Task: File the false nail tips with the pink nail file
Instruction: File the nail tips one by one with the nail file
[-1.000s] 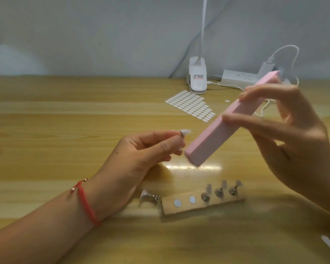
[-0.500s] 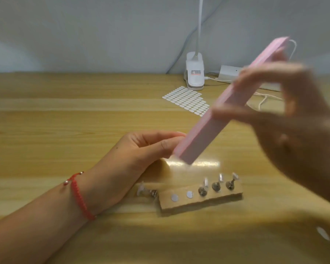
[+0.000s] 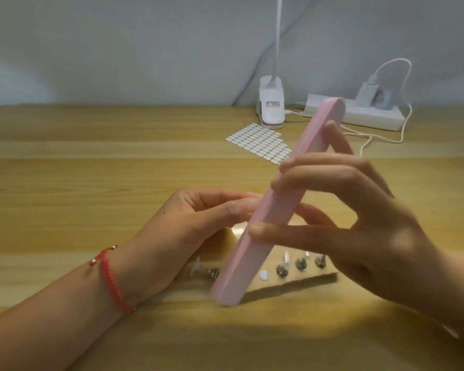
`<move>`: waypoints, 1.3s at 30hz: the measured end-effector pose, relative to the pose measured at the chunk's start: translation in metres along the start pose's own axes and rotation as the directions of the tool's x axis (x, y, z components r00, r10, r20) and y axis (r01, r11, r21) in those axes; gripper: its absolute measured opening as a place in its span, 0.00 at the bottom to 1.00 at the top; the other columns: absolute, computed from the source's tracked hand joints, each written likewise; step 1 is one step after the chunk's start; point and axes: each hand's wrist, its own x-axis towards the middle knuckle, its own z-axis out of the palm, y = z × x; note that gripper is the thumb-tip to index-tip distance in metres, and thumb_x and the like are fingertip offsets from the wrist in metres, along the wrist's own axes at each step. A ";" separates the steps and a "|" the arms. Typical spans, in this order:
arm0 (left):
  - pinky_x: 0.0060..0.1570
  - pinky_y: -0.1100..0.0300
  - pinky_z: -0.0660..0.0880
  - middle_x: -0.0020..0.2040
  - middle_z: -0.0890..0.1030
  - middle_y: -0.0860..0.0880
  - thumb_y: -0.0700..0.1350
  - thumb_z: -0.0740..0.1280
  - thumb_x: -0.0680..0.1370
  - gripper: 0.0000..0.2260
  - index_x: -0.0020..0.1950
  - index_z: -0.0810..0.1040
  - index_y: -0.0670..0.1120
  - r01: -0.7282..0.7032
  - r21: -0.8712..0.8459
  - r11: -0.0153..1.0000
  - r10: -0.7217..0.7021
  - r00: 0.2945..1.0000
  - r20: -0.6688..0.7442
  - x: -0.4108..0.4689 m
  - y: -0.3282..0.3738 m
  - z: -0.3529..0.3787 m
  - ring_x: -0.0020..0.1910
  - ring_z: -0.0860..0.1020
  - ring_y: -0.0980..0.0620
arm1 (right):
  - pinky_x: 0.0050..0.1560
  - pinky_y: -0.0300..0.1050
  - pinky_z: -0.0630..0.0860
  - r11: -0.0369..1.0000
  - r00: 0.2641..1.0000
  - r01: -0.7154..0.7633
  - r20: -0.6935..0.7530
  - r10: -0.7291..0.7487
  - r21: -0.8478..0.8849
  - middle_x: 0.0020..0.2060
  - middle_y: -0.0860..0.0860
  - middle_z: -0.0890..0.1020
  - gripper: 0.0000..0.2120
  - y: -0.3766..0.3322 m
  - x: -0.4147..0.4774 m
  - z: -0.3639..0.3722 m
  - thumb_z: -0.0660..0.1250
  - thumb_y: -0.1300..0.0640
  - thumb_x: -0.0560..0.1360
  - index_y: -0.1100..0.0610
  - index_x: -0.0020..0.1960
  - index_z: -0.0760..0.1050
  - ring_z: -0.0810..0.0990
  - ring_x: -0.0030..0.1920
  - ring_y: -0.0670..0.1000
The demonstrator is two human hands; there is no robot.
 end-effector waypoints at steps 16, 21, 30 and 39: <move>0.31 0.66 0.75 0.34 0.82 0.52 0.45 0.77 0.63 0.05 0.37 0.86 0.49 0.033 0.052 0.998 -0.031 0.999 -0.039 -0.004 0.006 0.007 0.32 0.77 0.58 | 0.65 0.61 0.70 0.993 0.989 -0.119 -0.089 0.121 0.025 0.55 0.57 0.72 0.21 0.014 0.003 -0.011 0.64 0.77 0.75 0.57 0.60 0.76 0.75 0.57 0.64; 0.38 0.61 0.72 0.38 0.82 0.52 0.54 0.76 0.62 0.11 0.39 0.86 0.49 0.016 0.062 0.998 -0.011 0.997 -0.082 -0.002 0.001 0.001 0.38 0.75 0.52 | 0.68 0.57 0.68 0.989 0.988 -0.121 -0.088 0.128 0.080 0.55 0.58 0.73 0.19 0.026 0.003 -0.008 0.63 0.76 0.76 0.58 0.60 0.77 0.75 0.58 0.59; 0.42 0.72 0.74 0.42 0.85 0.55 0.56 0.74 0.68 0.10 0.47 0.86 0.56 -0.086 0.125 0.988 0.104 0.983 -0.150 0.002 -0.006 0.002 0.39 0.77 0.64 | 0.55 0.29 0.71 0.813 0.811 -0.576 -0.065 0.582 0.091 0.52 0.54 0.72 0.20 0.062 0.000 -0.031 0.67 0.61 0.79 0.55 0.71 0.71 0.72 0.52 0.40; 0.42 0.67 0.77 0.42 0.86 0.49 0.51 0.70 0.65 0.13 0.47 0.85 0.48 -0.180 0.144 0.973 0.218 0.924 -0.314 0.001 -0.004 0.003 0.40 0.83 0.55 | 0.31 0.36 0.76 0.690 0.810 -0.584 0.365 0.460 0.428 0.47 0.43 0.76 0.18 -0.006 0.016 -0.030 0.64 0.43 0.72 0.33 0.61 0.77 0.79 0.45 0.48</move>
